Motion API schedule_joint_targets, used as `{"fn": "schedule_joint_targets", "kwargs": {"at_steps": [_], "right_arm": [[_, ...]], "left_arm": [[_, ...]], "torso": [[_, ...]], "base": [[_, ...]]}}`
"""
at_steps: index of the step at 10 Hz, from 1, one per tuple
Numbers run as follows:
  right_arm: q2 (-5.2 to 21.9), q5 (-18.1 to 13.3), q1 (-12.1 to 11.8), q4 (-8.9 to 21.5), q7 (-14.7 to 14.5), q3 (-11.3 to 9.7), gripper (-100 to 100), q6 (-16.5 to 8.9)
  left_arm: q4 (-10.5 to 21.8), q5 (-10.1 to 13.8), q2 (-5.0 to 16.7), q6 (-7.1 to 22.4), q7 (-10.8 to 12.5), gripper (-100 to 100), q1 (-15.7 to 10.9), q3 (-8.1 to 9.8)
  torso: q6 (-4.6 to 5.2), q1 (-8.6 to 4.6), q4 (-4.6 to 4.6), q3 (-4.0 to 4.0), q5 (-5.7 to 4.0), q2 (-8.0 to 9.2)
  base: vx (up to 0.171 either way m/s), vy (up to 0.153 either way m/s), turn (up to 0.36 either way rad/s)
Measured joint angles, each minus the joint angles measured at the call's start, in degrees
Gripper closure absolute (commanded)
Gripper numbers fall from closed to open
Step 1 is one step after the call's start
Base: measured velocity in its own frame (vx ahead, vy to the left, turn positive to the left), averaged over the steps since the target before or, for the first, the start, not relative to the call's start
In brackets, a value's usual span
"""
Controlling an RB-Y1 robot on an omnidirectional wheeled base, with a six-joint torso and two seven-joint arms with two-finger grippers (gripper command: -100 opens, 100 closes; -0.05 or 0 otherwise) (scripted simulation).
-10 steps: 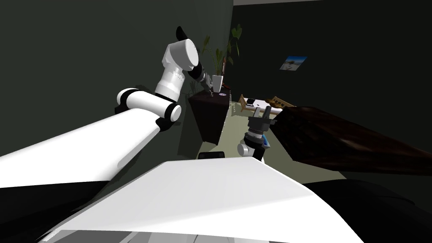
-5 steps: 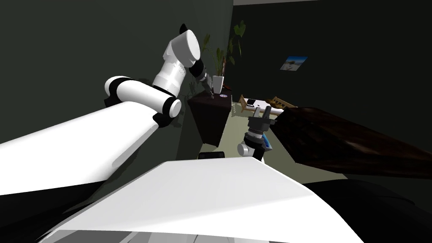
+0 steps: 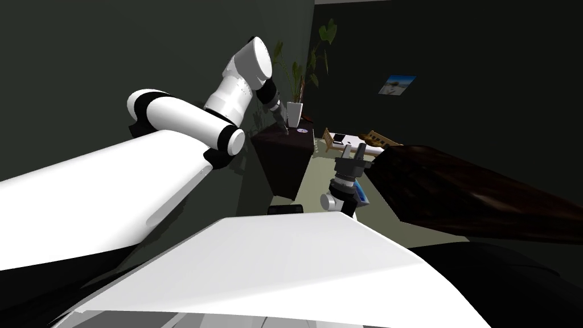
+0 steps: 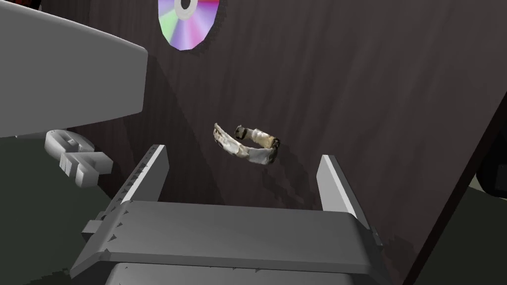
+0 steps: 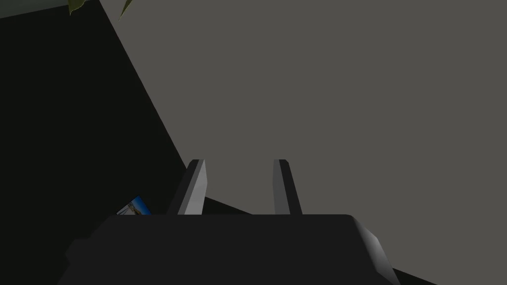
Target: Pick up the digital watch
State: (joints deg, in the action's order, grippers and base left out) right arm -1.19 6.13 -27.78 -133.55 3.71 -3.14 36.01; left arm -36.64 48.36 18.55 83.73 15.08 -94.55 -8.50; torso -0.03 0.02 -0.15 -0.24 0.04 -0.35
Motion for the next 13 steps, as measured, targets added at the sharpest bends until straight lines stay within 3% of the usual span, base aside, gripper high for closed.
{"fn": "schedule_joint_targets", "kwargs": {"at_steps": [5, 6, 7, 13], "right_arm": [[0.0, 0.0, 0.0, 0.0, 0.0, 0.0, 0, 0.0], [0.0, 0.0, 0.0, 0.0, 0.0, 0.0, 0, 0.0], [0.0, 0.0, 0.0, 0.0, 0.0, 0.0, 0, 0.0], [0.0, 0.0, 0.0, 0.0, 0.0, 0.0, 0, 0.0]], "left_arm": [[6.4, 2.5, -1.1, 2.0, -1.6, -100, -1.8, -1.09], [6.4, 2.6, -1.1, 2.2, -1.5, 0, -1.8, -1.14], [6.4, 2.6, -1.1, 2.2, -1.5, -100, -1.8, -1.13], [9.8, 2.0, 1.0, 4.0, -10.0, -100, -1.5, 3.13]], "torso": [[0.00, 0.02, 0.02, 0.05, 0.00, 0.08], [0.00, 0.00, 0.05, 0.11, 0.00, 0.19], [0.00, -0.03, 0.08, 0.17, 0.00, 0.29], [-0.01, -0.42, 0.09, 0.18, -0.10, 0.28]], "base": [[0.064, 0.014, -0.014], [0.006, 0.002, 0.001], [0.032, -0.063, 0.144], [0.018, -0.130, 0.129]]}}
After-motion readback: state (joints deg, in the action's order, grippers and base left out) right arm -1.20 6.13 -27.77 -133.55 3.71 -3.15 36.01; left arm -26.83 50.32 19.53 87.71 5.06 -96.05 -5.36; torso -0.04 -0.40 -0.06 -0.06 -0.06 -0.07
